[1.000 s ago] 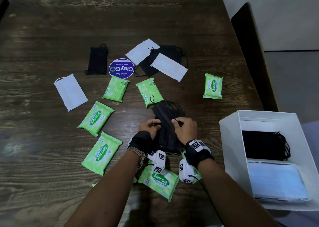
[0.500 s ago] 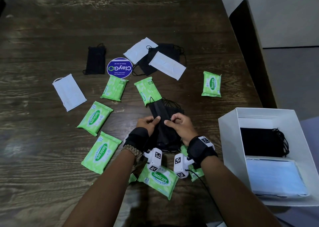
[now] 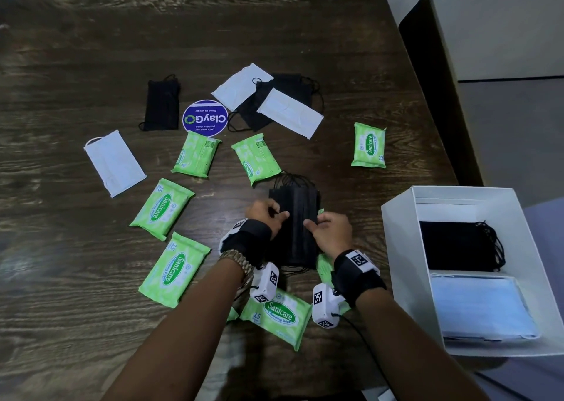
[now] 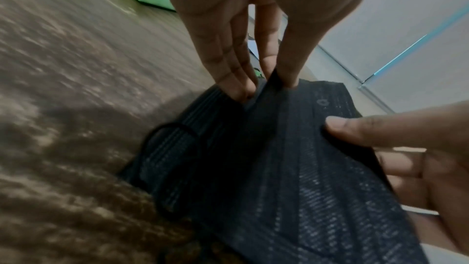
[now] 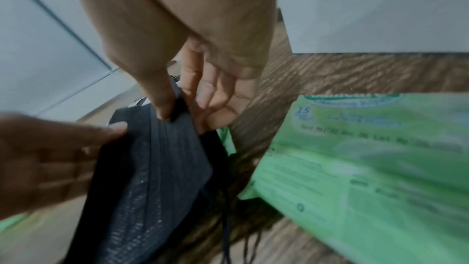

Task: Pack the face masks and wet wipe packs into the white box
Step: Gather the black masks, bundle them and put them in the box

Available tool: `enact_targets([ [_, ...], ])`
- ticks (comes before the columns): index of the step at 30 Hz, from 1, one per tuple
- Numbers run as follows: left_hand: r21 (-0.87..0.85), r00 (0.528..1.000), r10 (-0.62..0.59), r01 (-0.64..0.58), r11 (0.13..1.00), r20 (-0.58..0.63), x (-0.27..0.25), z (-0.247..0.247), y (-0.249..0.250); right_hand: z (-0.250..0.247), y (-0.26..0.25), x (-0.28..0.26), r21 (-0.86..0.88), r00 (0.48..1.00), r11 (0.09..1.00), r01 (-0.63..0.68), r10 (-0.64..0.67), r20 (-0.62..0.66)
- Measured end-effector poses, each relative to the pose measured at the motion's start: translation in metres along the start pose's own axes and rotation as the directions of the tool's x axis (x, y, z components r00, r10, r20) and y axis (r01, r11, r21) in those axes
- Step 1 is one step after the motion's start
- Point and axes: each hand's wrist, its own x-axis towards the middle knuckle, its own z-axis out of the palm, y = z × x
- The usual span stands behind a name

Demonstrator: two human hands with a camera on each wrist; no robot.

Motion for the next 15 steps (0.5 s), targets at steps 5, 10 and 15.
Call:
enact_targets([
  [5, -0.005, 0.996, -0.088, 0.088, 0.996, -0.025, 0.003, 0.009, 0.007, 0.005, -0.006, 0.003, -0.231, 0.999, 0.973, -0.026, 0.015, -0.051],
  [10, 0.03, 0.987, -0.157, 0.158, 0.987, -0.044, 0.005, 0.007, 0.007, 0.002, -0.007, 0.006, -0.115, 0.991, 0.986, -0.119, 0.11, -0.081],
  [15, 0.043, 0.988, -0.153, 0.154, 0.987, -0.01, 0.001, 0.007, 0.007, 0.001, -0.008, 0.011, -0.049, 0.988, 0.988, -0.148, 0.146, -0.042],
])
